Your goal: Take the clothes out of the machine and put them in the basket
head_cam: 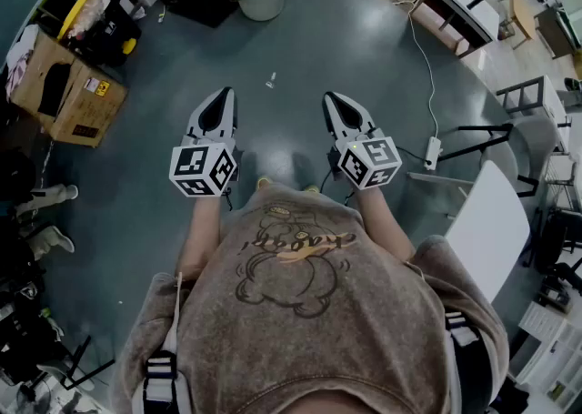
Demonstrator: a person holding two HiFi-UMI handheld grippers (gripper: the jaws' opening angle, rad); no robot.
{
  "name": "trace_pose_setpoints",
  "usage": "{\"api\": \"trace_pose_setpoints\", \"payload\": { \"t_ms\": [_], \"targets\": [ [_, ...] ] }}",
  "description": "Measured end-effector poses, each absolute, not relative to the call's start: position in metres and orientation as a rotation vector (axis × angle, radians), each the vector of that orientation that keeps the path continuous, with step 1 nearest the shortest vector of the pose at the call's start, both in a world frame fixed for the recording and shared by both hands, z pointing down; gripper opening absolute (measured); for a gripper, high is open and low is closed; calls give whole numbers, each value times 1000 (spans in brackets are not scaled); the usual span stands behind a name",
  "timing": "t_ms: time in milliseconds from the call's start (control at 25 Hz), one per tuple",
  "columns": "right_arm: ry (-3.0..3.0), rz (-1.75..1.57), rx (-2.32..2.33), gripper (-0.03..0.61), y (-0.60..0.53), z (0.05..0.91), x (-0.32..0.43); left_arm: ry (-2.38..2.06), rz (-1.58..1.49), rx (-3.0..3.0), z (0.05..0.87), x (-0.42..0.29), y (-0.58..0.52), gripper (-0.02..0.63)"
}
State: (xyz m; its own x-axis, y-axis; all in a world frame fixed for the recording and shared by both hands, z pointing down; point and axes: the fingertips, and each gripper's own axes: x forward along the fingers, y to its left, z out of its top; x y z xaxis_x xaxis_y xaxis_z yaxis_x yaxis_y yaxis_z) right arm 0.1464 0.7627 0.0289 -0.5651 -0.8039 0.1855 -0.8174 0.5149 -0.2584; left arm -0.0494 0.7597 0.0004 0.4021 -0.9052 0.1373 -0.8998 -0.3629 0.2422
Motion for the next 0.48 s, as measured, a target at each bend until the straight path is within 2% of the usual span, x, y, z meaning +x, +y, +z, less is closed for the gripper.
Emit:
{"api": "trace_pose_setpoints", "payload": {
  "t_ms": [480],
  "targets": [
    [-2678, 510, 1507, -3, 746, 35, 119, -1522, 3, 2432, 12, -77, 738, 8]
  ]
}}
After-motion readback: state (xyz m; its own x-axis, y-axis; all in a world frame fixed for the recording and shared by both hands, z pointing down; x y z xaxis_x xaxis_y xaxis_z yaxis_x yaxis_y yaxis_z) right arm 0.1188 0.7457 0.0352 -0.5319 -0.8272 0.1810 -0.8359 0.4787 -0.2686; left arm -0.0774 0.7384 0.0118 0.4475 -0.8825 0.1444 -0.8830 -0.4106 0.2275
